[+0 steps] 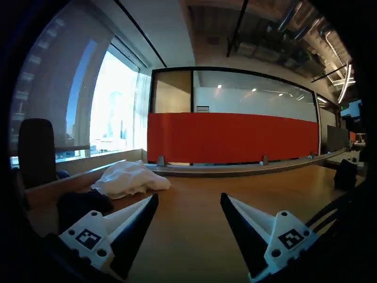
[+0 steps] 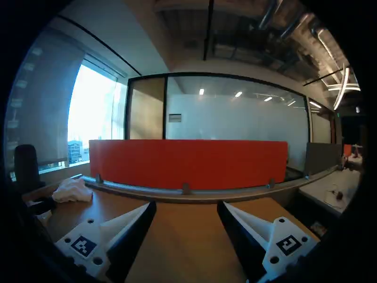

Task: Fold towel

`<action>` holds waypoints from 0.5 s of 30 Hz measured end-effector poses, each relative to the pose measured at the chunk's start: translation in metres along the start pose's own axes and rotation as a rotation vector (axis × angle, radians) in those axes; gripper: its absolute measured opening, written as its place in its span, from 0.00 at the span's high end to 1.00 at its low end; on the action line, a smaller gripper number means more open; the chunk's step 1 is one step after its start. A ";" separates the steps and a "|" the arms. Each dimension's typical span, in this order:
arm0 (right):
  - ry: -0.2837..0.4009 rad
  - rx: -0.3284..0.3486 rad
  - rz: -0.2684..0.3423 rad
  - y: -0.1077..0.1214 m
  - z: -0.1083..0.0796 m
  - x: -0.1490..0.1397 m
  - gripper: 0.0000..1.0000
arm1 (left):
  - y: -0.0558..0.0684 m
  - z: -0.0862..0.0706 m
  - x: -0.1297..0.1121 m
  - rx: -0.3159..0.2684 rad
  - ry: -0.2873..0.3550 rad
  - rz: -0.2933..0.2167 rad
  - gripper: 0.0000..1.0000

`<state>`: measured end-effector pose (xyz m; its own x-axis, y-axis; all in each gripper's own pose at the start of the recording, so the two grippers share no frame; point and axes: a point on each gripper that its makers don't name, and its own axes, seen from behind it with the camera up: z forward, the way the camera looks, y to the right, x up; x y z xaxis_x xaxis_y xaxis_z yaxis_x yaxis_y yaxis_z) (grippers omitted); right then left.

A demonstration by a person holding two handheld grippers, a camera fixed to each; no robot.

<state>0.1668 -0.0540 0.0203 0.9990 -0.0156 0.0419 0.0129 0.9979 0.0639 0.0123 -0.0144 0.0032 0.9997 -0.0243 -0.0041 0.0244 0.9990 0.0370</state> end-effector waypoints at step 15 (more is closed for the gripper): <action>0.007 0.009 -0.035 -0.010 0.002 0.007 0.01 | 0.001 -0.001 -0.013 0.004 -0.006 0.018 0.02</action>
<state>0.1732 -0.0639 0.0219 0.9982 -0.0497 0.0329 0.0472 0.9961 0.0747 -0.0002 -0.0127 0.0018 1.0000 -0.0061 0.0021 0.0060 0.9991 0.0413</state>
